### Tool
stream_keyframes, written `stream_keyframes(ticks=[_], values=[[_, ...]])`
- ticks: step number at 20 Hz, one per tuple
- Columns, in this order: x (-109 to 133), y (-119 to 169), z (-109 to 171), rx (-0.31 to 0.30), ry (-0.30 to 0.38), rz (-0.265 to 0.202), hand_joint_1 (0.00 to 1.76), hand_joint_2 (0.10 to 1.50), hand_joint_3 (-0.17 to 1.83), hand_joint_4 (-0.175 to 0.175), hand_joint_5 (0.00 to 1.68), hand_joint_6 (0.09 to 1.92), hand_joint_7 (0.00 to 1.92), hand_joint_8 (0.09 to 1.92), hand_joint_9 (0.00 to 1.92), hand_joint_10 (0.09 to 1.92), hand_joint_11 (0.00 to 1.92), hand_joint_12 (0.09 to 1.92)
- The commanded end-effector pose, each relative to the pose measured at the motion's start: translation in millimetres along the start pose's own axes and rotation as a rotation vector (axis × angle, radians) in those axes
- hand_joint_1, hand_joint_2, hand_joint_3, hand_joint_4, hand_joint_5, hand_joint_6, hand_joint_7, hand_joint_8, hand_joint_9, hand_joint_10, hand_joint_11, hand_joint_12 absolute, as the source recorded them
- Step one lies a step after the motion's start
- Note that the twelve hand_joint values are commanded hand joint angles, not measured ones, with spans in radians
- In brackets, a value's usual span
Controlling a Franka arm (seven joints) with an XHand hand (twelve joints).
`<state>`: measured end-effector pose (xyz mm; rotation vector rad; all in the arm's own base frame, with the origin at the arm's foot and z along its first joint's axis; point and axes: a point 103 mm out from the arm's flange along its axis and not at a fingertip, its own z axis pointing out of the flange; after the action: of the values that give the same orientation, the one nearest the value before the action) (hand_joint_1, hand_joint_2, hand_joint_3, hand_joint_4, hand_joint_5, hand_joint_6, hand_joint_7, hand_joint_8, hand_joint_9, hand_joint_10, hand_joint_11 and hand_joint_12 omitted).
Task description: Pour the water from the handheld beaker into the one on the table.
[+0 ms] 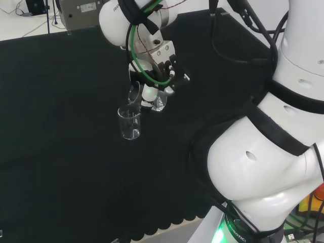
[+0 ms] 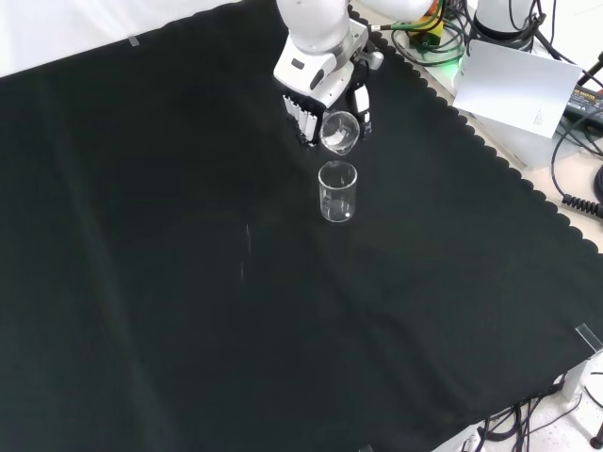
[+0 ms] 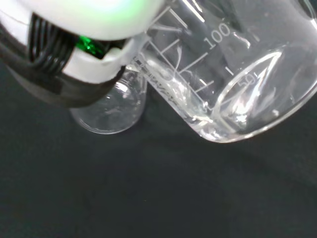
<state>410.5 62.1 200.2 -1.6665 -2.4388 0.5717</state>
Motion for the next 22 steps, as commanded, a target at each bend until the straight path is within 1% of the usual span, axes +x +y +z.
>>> stream_keyframes(ticks=[1,6,12,15,22], values=[[-1,5,-2,0.059,-0.119,0.031,1.17,0.60,0.81,-0.007,1.22,0.84,1.49,0.82,1.55,0.63,1.40,0.68],[1,4,-6,0.056,-0.133,0.031,1.17,0.60,0.81,-0.008,1.22,0.84,1.49,0.82,1.55,0.63,1.40,0.68],[5,5,-8,0.074,-0.183,0.032,1.17,0.60,0.81,-0.008,1.22,0.84,1.49,0.82,1.55,0.63,1.40,0.68],[5,5,-6,0.077,-0.207,0.020,1.16,0.60,0.81,-0.007,1.22,0.84,1.49,0.82,1.56,0.64,1.40,0.68],[11,10,-9,0.105,-0.243,0.034,1.16,0.60,0.81,-0.005,1.22,0.84,1.49,0.82,1.56,0.64,1.40,0.69]])
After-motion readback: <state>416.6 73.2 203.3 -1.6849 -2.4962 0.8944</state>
